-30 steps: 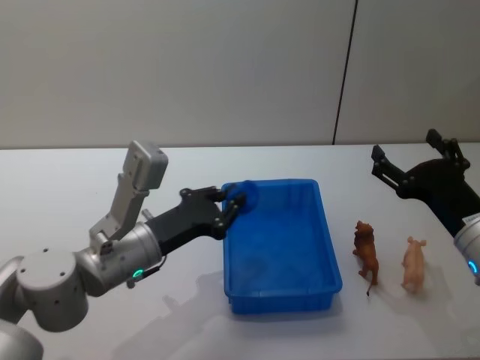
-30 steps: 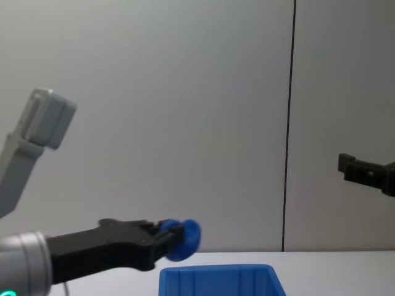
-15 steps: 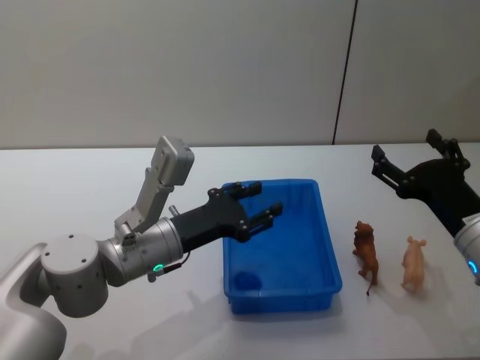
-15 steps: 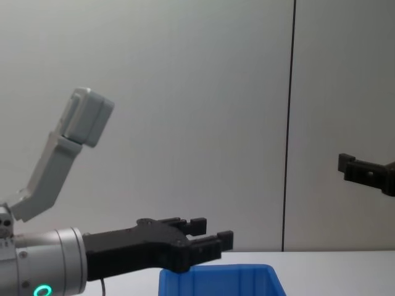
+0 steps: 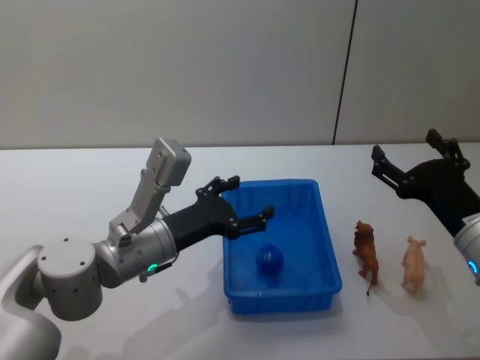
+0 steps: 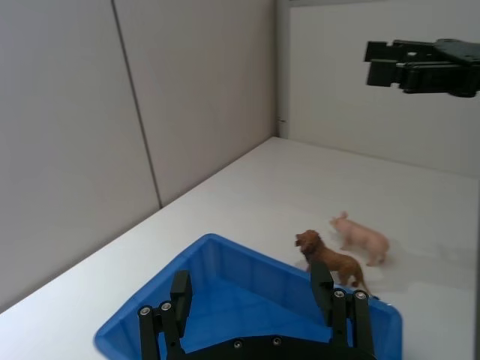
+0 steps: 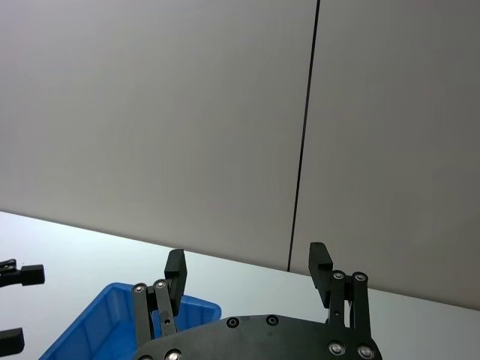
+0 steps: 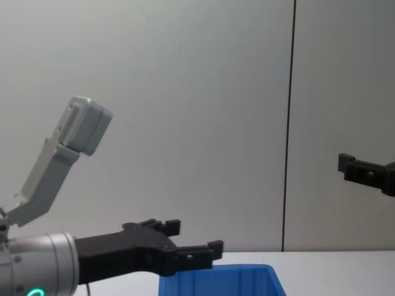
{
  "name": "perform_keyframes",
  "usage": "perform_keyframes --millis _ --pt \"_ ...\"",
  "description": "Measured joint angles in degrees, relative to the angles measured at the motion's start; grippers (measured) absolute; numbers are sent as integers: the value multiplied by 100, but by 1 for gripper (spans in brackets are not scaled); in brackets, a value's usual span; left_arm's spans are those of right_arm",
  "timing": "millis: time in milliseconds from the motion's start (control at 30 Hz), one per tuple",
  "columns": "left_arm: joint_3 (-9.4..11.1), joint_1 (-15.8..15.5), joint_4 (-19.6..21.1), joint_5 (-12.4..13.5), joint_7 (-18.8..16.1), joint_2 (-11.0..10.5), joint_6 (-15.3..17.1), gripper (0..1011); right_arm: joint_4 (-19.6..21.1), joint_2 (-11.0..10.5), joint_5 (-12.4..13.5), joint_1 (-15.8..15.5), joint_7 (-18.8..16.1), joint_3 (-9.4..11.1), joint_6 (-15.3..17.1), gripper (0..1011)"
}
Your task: Pick up the two dolls from the table and place them into the box.
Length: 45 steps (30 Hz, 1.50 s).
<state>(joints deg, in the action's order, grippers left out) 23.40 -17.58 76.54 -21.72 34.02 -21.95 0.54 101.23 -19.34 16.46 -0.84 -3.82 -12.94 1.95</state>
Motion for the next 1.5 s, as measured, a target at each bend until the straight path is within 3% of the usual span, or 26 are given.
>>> perform_keyframes --millis 333,600,867,1233,1500 --pt "-75 190 182 165 -669 -153 -175 1001 0 0 0 0 0 0 0 1001" --pt "-161 409 359 397 -1479 -313 -444 1001 0 0 0 0 0 0 0 1001" --pt "-234 567 463 579 -2023 -436 -655 1001 45 -8 -18 -16 70 17 52 1001" --pt "-283 669 532 705 -2388 -518 -793 1001 193 -66 -3 -125 475 116 422 1001" --pt "-302 710 557 751 -2526 -548 -849 1001 250 -115 112 -248 896 226 916 1001"
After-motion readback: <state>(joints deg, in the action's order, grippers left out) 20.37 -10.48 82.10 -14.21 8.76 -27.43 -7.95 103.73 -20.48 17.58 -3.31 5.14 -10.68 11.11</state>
